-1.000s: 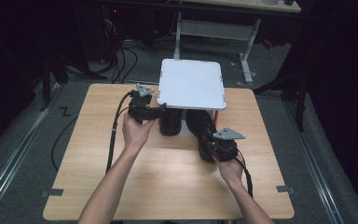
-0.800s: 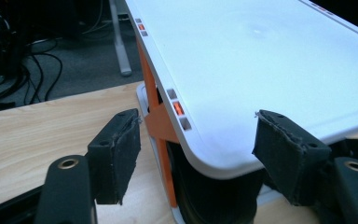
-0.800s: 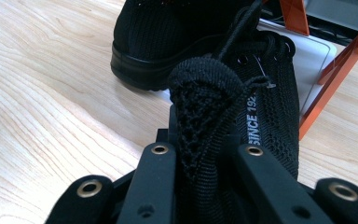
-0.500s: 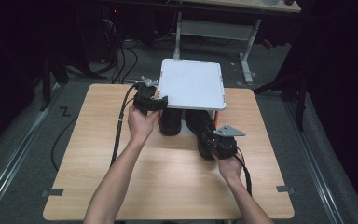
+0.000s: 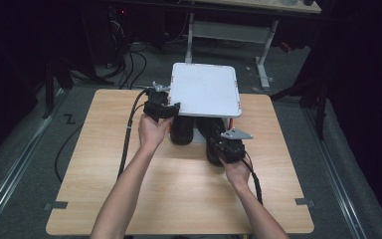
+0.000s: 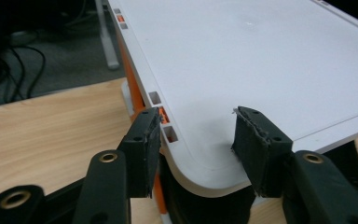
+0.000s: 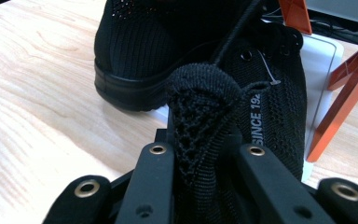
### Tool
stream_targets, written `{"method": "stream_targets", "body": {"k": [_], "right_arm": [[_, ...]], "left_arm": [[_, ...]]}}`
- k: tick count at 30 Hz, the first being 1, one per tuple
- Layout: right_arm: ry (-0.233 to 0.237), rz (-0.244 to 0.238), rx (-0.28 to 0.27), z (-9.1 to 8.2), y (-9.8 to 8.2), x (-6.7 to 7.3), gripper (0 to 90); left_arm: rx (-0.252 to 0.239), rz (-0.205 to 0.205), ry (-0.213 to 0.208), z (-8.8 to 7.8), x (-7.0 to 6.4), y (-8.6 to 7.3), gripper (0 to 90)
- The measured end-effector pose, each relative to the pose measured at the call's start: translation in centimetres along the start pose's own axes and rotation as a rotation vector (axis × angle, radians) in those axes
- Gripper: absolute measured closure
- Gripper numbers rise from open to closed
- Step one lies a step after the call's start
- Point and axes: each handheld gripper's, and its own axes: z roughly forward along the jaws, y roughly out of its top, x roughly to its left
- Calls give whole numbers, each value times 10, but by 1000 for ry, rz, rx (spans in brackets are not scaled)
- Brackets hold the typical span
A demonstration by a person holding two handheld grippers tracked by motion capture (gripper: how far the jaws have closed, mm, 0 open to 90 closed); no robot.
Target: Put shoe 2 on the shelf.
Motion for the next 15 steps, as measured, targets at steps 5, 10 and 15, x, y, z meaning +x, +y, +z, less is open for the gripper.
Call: {"method": "stream_targets", "body": {"k": [5,10,15], "right_arm": [[-8,11,16,10,0,-2,811],[-20,16,20,19,5,-5,809],[-34,29,18,28,7,-11,809]], "left_arm": [[-9,28,0,-1,-1,-2,507],[2,-6,-4,0,0,0,505],[4,-10,-7,0,1,0,504]]}}
